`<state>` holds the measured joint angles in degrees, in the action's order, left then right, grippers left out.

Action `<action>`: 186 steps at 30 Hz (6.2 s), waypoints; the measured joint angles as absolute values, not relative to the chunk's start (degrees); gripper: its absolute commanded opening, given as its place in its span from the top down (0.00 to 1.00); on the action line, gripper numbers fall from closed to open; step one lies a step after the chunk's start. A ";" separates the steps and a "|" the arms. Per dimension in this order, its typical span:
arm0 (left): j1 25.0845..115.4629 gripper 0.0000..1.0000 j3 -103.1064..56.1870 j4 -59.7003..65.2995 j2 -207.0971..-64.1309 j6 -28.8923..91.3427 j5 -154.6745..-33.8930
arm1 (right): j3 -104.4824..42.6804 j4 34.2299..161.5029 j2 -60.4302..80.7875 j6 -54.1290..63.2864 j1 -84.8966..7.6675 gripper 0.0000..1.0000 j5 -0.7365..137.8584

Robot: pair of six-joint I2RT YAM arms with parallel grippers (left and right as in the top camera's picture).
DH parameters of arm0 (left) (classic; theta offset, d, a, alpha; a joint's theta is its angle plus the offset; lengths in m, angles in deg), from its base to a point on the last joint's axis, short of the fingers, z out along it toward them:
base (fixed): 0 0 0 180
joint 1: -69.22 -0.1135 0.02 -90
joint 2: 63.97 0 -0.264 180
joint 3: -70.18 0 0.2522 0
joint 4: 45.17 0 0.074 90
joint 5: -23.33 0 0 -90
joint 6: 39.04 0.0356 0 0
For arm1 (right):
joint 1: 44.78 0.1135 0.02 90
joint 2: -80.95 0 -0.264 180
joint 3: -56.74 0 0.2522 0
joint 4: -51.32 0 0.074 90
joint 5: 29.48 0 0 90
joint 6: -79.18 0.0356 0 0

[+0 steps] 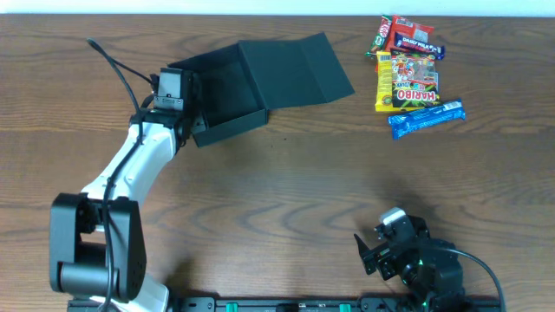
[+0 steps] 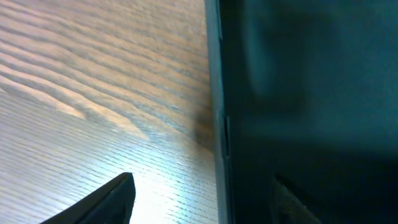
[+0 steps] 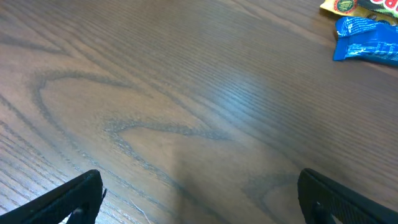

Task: Pack container

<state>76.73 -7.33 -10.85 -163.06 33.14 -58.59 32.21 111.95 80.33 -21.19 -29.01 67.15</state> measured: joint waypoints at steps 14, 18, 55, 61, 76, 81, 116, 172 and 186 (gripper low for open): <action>76.73 0.79 -7.35 -9.36 -165.24 27.56 -63.38 | 32.21 111.95 80.33 -21.19 -29.01 0.01 67.15; 76.60 0.94 -7.35 -8.64 -165.24 24.88 -65.85 | 32.21 111.95 80.33 -21.19 -29.01 0.01 67.15; 92.95 0.94 -8.66 -0.91 -164.91 -45.37 -92.27 | 32.21 111.95 80.33 -21.19 -29.01 0.01 67.15; 95.22 0.83 -8.66 -5.50 -164.89 -49.68 -93.74 | 32.21 111.95 80.33 -21.19 -29.01 0.01 67.15; 97.82 0.04 -8.64 -6.52 -164.52 -34.95 -101.23 | 32.21 111.95 80.33 -21.19 -29.01 0.01 67.15; 97.82 0.04 -8.62 -3.31 -158.18 -25.20 -98.79 | 32.21 111.95 80.33 -21.19 -29.01 0.01 67.15; 86.55 0.37 -8.62 -11.79 -164.76 59.83 -65.04 | 32.21 111.95 80.33 -21.19 -29.03 0.01 67.15; 85.45 0.02 -8.79 -1.34 -154.86 36.33 -75.55 | 32.21 111.95 80.33 -21.19 -29.03 0.01 67.15; 85.45 0.04 -8.79 3.03 -134.66 40.94 -75.84 | 32.21 111.95 80.33 -21.19 -29.03 0.01 66.56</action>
